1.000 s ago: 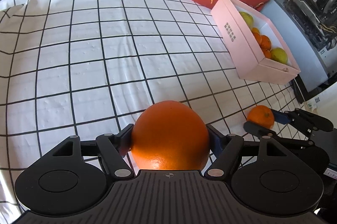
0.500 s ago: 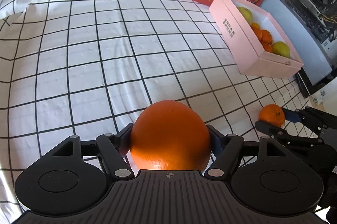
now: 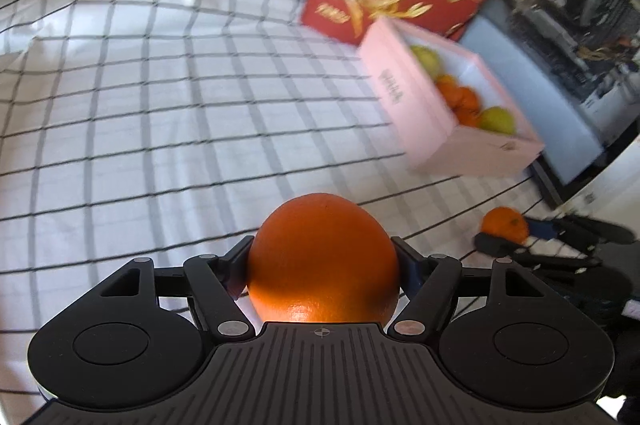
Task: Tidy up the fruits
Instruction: 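Carry the orange and mandarin toward the pink box with both tools, then lower the orange and mandarin into the pink box and open both tools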
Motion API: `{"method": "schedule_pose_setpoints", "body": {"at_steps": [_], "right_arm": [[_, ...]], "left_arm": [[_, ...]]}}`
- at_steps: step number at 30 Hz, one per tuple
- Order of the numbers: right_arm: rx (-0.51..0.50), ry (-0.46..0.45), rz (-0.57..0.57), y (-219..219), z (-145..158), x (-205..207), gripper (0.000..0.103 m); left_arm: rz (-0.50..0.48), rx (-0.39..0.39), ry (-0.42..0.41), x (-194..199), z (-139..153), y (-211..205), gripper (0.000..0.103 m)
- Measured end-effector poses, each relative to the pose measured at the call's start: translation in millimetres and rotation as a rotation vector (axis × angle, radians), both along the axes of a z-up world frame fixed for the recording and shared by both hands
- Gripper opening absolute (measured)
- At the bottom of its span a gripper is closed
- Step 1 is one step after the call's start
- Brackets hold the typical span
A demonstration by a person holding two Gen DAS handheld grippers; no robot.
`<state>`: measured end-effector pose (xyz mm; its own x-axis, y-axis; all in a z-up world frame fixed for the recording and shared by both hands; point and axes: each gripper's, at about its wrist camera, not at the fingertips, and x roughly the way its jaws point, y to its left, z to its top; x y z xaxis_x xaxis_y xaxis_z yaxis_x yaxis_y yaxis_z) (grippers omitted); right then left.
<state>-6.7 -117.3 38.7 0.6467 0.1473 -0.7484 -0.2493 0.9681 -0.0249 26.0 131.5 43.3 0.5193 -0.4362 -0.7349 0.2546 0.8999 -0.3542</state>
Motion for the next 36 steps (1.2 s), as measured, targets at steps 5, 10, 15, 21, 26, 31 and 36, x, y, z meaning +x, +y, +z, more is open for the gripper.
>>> {"method": "schedule_pose_setpoints", "body": {"at_steps": [5, 10, 15, 21, 26, 31, 36], "right_arm": [[0.022, -0.011, -0.034, -22.1, 5.7, 3.4, 0.049], [0.062, -0.119, -0.064, -51.9, 43.3, 19.7, 0.049], [0.092, -0.128, -0.129, -90.6, 80.0, 82.5, 0.049], [0.186, -0.017, -0.142, -119.5, 77.4, 174.3, 0.049], [0.185, 0.069, -0.125, -116.1, 50.8, 225.1, 0.049], [0.135, 0.152, -0.118, -105.7, 23.7, 257.9, 0.049], [0.117, 0.214, -0.089, -99.6, 6.1, 268.2, 0.059]], "left_arm": [[-0.054, -0.088, -0.074, 13.1, 25.2, -34.6, 0.076], [-0.128, -0.07, -0.185, 44.8, 60.7, -93.5, 0.076], [-0.188, 0.015, -0.215, 90.6, 54.5, -154.3, 0.076], [-0.206, 0.094, -0.142, 137.2, 27.5, -188.5, 0.076], [-0.22, 0.129, -0.123, 146.5, 12.8, -192.0, 0.077], [-0.191, 0.121, -0.142, 149.7, 15.2, -190.8, 0.075], [-0.189, 0.075, -0.304, 140.9, 39.3, -186.8, 0.071]]}}
